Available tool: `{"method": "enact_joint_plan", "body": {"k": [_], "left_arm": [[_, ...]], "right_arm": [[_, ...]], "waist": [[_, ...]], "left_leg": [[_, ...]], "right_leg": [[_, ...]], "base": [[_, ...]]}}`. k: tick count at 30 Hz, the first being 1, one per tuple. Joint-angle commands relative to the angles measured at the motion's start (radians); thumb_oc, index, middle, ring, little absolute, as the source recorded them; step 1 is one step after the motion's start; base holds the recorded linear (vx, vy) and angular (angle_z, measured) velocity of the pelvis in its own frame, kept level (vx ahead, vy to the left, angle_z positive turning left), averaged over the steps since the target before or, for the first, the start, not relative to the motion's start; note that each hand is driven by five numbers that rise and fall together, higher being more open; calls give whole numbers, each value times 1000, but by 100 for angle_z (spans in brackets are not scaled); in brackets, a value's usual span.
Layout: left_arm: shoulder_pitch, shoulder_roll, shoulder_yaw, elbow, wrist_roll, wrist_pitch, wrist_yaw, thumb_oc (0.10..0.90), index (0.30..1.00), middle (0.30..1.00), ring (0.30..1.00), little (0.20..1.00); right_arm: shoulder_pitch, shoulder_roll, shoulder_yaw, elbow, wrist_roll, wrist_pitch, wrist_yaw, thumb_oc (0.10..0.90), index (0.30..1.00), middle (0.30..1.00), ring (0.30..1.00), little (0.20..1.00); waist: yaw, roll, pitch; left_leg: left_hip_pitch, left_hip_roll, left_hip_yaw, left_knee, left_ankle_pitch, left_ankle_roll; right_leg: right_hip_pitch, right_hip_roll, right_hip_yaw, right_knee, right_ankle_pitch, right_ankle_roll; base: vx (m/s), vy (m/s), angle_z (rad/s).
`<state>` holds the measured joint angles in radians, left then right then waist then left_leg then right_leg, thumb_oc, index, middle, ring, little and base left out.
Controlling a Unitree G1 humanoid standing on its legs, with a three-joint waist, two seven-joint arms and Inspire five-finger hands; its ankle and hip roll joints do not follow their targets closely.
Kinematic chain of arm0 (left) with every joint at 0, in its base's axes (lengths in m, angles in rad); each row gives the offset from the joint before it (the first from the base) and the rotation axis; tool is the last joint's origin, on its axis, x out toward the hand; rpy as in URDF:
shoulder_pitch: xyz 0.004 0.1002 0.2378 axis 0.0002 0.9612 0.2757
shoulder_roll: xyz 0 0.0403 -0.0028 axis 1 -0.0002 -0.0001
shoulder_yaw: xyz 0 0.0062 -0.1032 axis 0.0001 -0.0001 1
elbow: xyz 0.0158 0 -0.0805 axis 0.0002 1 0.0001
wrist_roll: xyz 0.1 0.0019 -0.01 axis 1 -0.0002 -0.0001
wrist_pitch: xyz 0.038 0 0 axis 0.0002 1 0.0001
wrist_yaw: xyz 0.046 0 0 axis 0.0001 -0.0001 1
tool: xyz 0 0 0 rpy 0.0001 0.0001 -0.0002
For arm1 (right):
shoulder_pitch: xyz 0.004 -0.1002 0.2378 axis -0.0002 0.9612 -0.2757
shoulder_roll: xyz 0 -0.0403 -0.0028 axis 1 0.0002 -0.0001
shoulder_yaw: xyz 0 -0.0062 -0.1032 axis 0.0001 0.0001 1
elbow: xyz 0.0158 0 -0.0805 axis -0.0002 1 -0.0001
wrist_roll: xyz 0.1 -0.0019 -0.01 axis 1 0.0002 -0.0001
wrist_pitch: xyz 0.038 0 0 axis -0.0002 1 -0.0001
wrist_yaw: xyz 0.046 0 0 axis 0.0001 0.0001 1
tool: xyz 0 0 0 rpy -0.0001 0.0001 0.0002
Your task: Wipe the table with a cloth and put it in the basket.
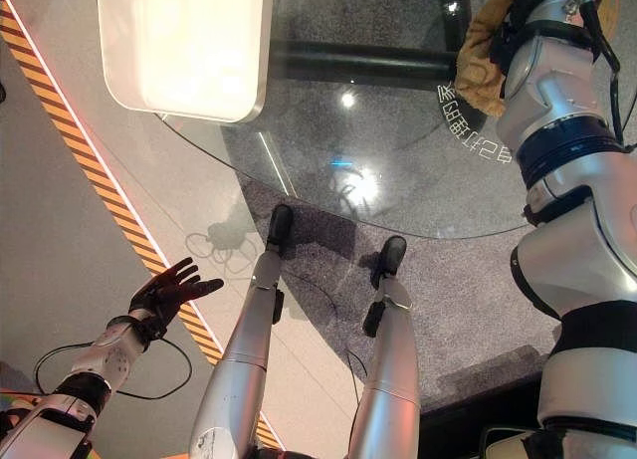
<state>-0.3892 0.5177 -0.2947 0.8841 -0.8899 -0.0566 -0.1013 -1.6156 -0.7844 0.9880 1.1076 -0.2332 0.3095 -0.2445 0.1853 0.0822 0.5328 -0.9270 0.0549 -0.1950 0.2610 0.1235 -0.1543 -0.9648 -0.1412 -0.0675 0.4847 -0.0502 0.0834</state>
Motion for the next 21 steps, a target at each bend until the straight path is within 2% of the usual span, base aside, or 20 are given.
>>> {"method": "enact_joint_plan", "body": {"k": [1, 21], "left_arm": [[51, -2, -17, 12, -14, -19, 9, 800, 900, 900, 900, 900], [79, -23, -20, -11, 15, -39, 11, 800, 900, 900, 900, 900]], "right_arm": [[-101, 71, 9, -169, 14, -52, -88, 100, 300, 300, 300, 200], [-97, 181, 48, -334, -101, -21, -34, 100, 300, 300, 300, 200]], "waist": [[22, 18, -13], [55, 17, -13]], "left_leg": [[11, -137, 61, 22, -55, 131], [11, -152, 44, 18, -50, 138]], "right_leg": [[75, 63, -124, -122, 15, -33], [85, 61, -144, -130, 15, -29]], "base": [[0, 0, 0], [0, 0, 0]]}}
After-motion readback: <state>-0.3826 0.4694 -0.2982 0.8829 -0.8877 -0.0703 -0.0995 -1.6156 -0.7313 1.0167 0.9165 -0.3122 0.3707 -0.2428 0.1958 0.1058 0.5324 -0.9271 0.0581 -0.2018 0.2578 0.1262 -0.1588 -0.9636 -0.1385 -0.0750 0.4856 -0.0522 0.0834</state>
